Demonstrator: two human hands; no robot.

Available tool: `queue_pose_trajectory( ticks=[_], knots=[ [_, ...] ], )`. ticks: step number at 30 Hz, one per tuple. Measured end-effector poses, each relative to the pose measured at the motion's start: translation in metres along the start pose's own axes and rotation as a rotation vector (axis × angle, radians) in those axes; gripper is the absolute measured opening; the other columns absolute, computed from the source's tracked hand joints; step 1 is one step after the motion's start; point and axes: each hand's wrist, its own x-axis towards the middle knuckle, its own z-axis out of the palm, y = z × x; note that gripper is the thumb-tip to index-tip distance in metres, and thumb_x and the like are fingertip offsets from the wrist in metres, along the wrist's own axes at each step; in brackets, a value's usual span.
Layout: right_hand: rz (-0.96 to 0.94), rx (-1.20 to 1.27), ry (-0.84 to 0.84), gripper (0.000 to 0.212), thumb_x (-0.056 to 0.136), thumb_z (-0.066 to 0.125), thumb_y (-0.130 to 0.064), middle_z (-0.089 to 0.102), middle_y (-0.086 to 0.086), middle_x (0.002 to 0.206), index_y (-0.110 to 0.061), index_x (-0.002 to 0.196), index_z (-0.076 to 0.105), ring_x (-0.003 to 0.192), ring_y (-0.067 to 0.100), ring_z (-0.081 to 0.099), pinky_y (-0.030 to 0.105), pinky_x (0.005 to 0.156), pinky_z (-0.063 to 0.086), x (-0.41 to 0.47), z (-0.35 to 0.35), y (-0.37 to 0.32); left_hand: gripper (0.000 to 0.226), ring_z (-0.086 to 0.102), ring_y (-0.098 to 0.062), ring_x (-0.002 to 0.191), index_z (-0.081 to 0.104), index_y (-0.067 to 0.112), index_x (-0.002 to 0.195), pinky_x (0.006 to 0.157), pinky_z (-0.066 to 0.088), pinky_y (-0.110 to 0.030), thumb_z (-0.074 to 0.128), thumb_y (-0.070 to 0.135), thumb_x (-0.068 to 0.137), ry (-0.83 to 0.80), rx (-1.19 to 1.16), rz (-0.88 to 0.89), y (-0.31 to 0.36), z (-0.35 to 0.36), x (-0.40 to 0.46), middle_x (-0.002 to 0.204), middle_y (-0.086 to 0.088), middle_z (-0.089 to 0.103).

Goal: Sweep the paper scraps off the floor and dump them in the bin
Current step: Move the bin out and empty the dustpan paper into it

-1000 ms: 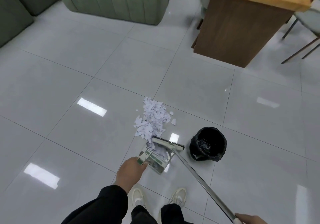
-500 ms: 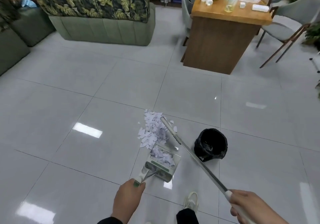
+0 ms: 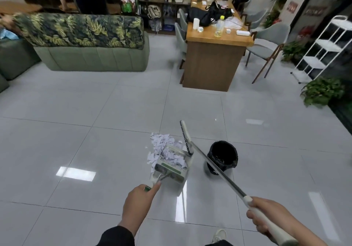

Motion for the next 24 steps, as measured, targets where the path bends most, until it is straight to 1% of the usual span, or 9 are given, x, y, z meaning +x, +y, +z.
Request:
queue_pose_trajectory(
  ticks=[4, 7, 11, 13, 14, 16, 19, 20, 24],
  knots=[
    [-0.036, 0.063, 0.040, 0.013, 0.093, 0.062, -0.012, 0.052, 0.016, 0.068, -0.005, 0.102, 0.056, 0.047, 0.018, 0.031, 0.020, 0.037, 0.027, -0.017, -0.001, 0.004, 0.067, 0.041, -0.020, 0.060, 0.037, 0.012, 0.065, 0.058, 0.032, -0.034, 0.036, 0.071, 0.097, 0.020, -0.047, 0.051, 0.014, -0.013, -0.003, 0.064, -0.003, 0.042],
    [-0.067, 0.077, 0.047, 0.012, 0.094, 0.060, -0.011, 0.050, 0.015, 0.067, -0.005, 0.103, 0.056, 0.047, 0.018, 0.031, 0.020, 0.038, 0.026, -0.027, -0.008, 0.004, 0.063, 0.034, -0.018, 0.058, 0.030, 0.015, 0.066, 0.057, 0.026, -0.034, 0.040, 0.069, 0.097, 0.019, -0.099, 0.104, 0.028, -0.015, -0.003, 0.062, 0.000, 0.035],
    [-0.098, 0.082, 0.048, 0.010, 0.094, 0.064, -0.014, 0.049, 0.014, 0.068, -0.007, 0.096, 0.057, 0.045, 0.017, 0.031, 0.020, 0.039, 0.026, -0.041, -0.021, 0.008, 0.062, 0.040, -0.018, 0.059, 0.034, 0.017, 0.063, 0.057, 0.029, -0.033, 0.038, 0.066, 0.100, -0.015, -0.080, 0.191, 0.052, -0.014, -0.005, 0.062, 0.003, 0.041],
    [-0.132, 0.093, 0.065, 0.011, 0.094, 0.064, -0.015, 0.048, 0.014, 0.069, -0.008, 0.093, 0.055, 0.046, 0.017, 0.030, 0.021, 0.040, 0.025, -0.055, -0.039, 0.016, 0.059, 0.045, -0.018, 0.063, 0.041, 0.019, 0.062, 0.059, 0.032, -0.033, 0.037, 0.061, 0.103, -0.039, -0.022, 0.270, 0.073, -0.009, -0.013, 0.065, 0.002, 0.047],
    [-0.134, 0.077, 0.058, 0.013, 0.094, 0.063, -0.016, 0.046, 0.013, 0.069, -0.009, 0.091, 0.053, 0.046, 0.017, 0.029, 0.021, 0.041, 0.024, -0.054, -0.041, 0.016, 0.059, 0.046, -0.019, 0.065, 0.044, 0.016, 0.064, 0.059, 0.032, -0.033, 0.037, 0.059, 0.104, -0.035, 0.022, 0.291, 0.075, -0.011, -0.011, 0.066, 0.002, 0.046],
    [-0.174, 0.110, 0.077, 0.016, 0.095, 0.062, -0.016, 0.043, 0.012, 0.069, -0.011, 0.090, 0.048, 0.046, 0.016, 0.028, 0.020, 0.041, 0.024, -0.068, -0.064, 0.021, 0.058, 0.046, -0.021, 0.067, 0.050, 0.010, 0.074, 0.061, 0.033, -0.034, 0.036, 0.056, 0.105, -0.047, 0.198, 0.413, 0.101, -0.001, -0.018, 0.067, 0.003, 0.045],
    [-0.206, 0.118, 0.091, 0.019, 0.095, 0.062, -0.016, 0.042, 0.011, 0.069, -0.013, 0.087, 0.045, 0.049, 0.016, 0.028, 0.021, 0.040, 0.024, -0.081, -0.088, 0.026, 0.060, 0.052, -0.017, 0.066, 0.048, 0.020, 0.069, 0.058, 0.035, -0.033, 0.033, 0.069, 0.100, -0.033, 0.329, 0.493, 0.133, 0.012, -0.025, 0.068, 0.003, 0.055],
    [-0.213, 0.095, 0.082, 0.019, 0.094, 0.062, -0.015, 0.041, 0.011, 0.069, -0.014, 0.087, 0.044, 0.050, 0.017, 0.027, 0.021, 0.041, 0.023, -0.079, -0.087, 0.022, 0.060, 0.053, -0.016, 0.066, 0.047, 0.021, 0.068, 0.057, 0.034, -0.033, 0.033, 0.071, 0.099, -0.015, 0.331, 0.504, 0.138, 0.009, -0.024, 0.068, 0.003, 0.056],
    [-0.221, 0.159, 0.099, 0.020, 0.094, 0.062, -0.015, 0.044, 0.012, 0.068, -0.014, 0.085, 0.045, 0.048, 0.016, 0.029, 0.020, 0.042, 0.023, -0.093, -0.111, 0.039, 0.063, 0.052, -0.017, 0.063, 0.046, 0.018, 0.066, 0.055, 0.033, -0.033, 0.032, 0.071, 0.099, 0.005, 0.403, 0.578, 0.180, 0.034, -0.039, 0.065, 0.001, 0.056]
  ],
)
